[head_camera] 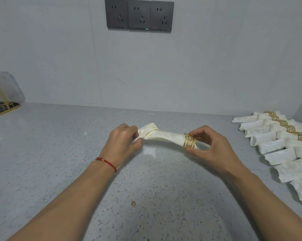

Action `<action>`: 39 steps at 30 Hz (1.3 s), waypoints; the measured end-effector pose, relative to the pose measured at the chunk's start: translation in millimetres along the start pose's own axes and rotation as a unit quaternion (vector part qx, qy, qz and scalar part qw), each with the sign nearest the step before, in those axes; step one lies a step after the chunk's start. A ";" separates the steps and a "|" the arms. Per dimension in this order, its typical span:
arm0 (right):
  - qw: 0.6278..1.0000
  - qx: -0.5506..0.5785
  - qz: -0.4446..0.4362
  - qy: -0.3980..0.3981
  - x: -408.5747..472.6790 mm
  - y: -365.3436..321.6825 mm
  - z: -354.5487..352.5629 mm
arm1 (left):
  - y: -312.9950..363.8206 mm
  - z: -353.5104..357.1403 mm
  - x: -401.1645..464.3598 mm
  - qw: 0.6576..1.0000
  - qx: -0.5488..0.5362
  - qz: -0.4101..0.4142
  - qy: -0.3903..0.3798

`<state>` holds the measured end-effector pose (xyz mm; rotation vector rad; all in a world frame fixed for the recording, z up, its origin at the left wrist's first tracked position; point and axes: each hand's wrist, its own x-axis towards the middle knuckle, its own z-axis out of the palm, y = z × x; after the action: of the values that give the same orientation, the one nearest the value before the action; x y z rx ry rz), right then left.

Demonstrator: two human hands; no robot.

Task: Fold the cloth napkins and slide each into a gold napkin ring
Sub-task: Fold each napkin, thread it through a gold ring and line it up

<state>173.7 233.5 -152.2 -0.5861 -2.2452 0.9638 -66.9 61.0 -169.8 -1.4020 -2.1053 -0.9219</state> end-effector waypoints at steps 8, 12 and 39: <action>0.978 -0.187 -0.063 -0.066 4.3 -10.7 9.5 | 14.3 5.2 -4.3 0.999 -0.014 0.022 -0.029; 0.969 -0.227 -0.085 -0.057 6.0 -13.9 23.4 | 33.5 8.3 -5.1 0.997 -0.015 0.080 -0.014; 0.956 0.240 0.137 0.094 5.8 -24.9 17.7 | 54.8 1.0 -2.5 0.973 -0.025 0.212 0.086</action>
<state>153.6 212.6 -140.8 -0.7371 -1.7002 1.4663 -15.4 74.5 -156.6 -1.6467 -1.5783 -0.8857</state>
